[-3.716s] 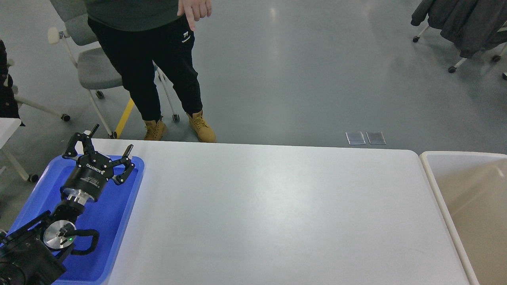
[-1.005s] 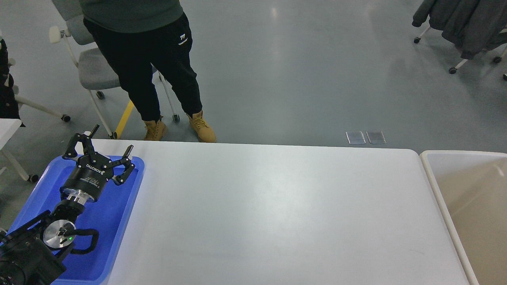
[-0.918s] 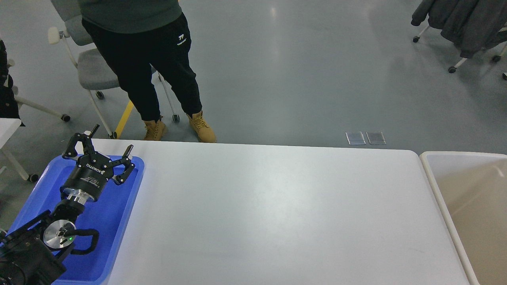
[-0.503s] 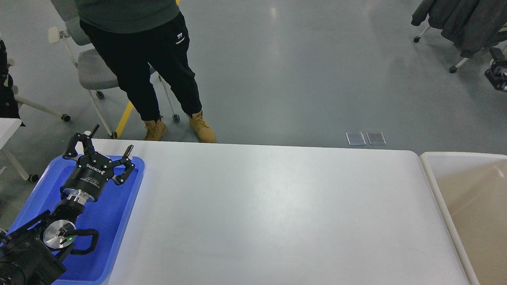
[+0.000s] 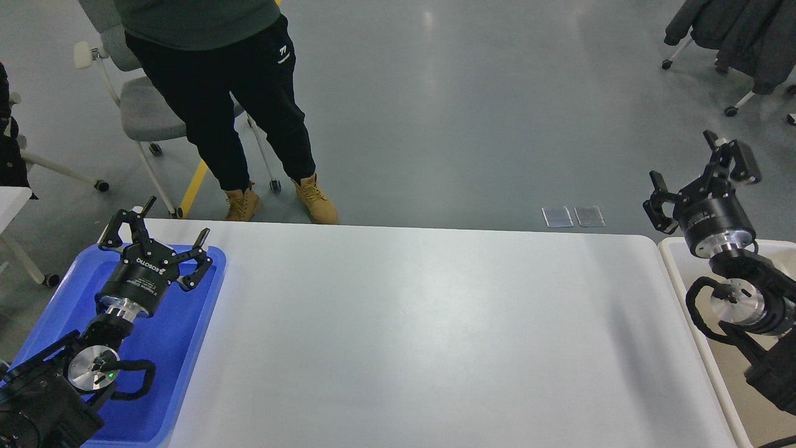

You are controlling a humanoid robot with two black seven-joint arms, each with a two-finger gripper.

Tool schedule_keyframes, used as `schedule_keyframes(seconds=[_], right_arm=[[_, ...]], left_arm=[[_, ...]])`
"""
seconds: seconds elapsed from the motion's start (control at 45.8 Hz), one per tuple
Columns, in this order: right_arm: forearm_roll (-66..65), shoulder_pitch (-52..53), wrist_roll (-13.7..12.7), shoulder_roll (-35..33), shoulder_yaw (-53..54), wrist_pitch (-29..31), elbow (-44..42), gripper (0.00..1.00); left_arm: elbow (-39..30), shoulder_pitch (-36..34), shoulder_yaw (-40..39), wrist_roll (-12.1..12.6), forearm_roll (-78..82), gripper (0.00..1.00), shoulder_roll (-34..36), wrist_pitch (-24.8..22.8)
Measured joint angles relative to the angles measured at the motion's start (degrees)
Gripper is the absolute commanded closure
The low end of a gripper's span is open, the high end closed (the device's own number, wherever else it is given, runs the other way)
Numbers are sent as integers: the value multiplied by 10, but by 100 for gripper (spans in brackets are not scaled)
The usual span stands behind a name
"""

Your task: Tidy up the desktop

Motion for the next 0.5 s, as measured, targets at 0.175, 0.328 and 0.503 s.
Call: schedule_keyframes(seconds=[0.175,0.328,0.503], right_arm=[[-5,-25,23,21,5,4,0,0],[-16,-38,42,28,7,6,0,0],[-22,-47,54,32,8,7,-1,0]], left_arm=[[0,0,0,0,0,1,0,0],[0,0,0,0,0,1,0,0],[0,0,0,0,0,1,0,0]])
